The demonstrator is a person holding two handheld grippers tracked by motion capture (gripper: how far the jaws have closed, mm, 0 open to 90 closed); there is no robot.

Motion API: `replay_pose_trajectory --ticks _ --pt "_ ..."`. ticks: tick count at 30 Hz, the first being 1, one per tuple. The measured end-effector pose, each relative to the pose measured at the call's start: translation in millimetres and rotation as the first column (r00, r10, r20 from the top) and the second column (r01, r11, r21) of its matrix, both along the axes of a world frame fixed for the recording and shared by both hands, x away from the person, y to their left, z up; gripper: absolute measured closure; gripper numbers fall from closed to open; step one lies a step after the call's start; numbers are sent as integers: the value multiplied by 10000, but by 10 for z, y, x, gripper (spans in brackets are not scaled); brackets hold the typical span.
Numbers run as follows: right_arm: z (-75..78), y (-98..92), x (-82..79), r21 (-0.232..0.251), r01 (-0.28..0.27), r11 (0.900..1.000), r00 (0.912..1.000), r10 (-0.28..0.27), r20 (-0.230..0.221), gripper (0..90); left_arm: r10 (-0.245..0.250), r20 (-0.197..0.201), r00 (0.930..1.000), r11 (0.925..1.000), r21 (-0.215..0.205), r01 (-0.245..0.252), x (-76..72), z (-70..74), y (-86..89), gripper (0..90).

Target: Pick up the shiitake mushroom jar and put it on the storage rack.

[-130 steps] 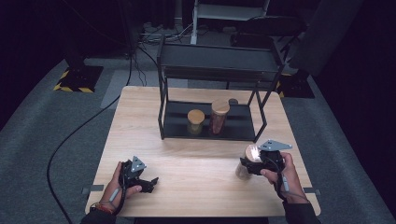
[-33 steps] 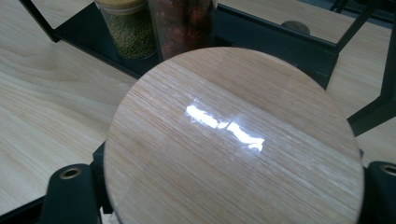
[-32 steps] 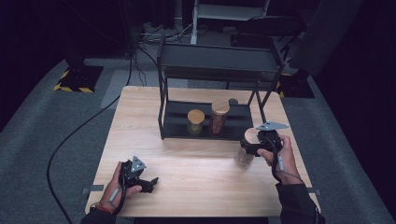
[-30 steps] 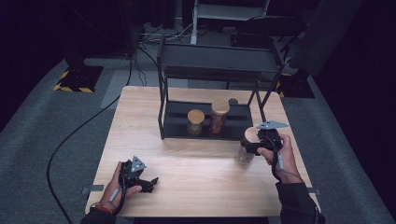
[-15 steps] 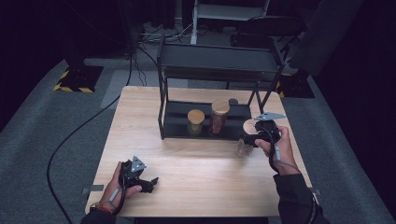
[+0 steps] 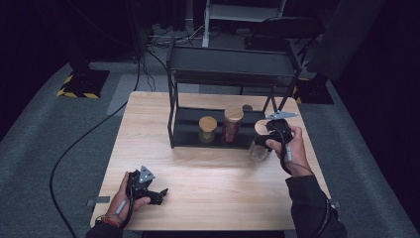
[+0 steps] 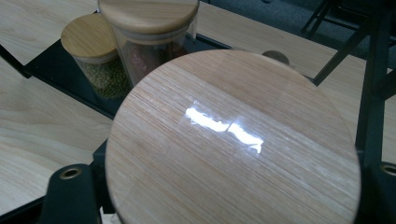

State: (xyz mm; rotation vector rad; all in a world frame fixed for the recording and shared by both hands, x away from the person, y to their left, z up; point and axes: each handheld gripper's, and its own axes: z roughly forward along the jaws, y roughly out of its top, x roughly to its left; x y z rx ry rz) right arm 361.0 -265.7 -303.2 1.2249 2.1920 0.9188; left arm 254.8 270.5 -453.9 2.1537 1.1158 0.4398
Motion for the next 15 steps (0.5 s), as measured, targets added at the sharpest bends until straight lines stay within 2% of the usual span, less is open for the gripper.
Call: replay_pose_trajectory --ticks 4,8,15 --pt "10 45 73 -111 110 9999 9999 -110 -31 249 0 1 10000 10000 -1 0 0 0 0 2" --pt "11 41 150 47 106 9999 9998 -105 -184 249 2 0 10000 10000 -4 -2 0 0 0 2" --pt "-20 82 246 -36 272 9996 9995 -272 -172 249 0 1 10000 10000 -4 0 0 0 0 2"
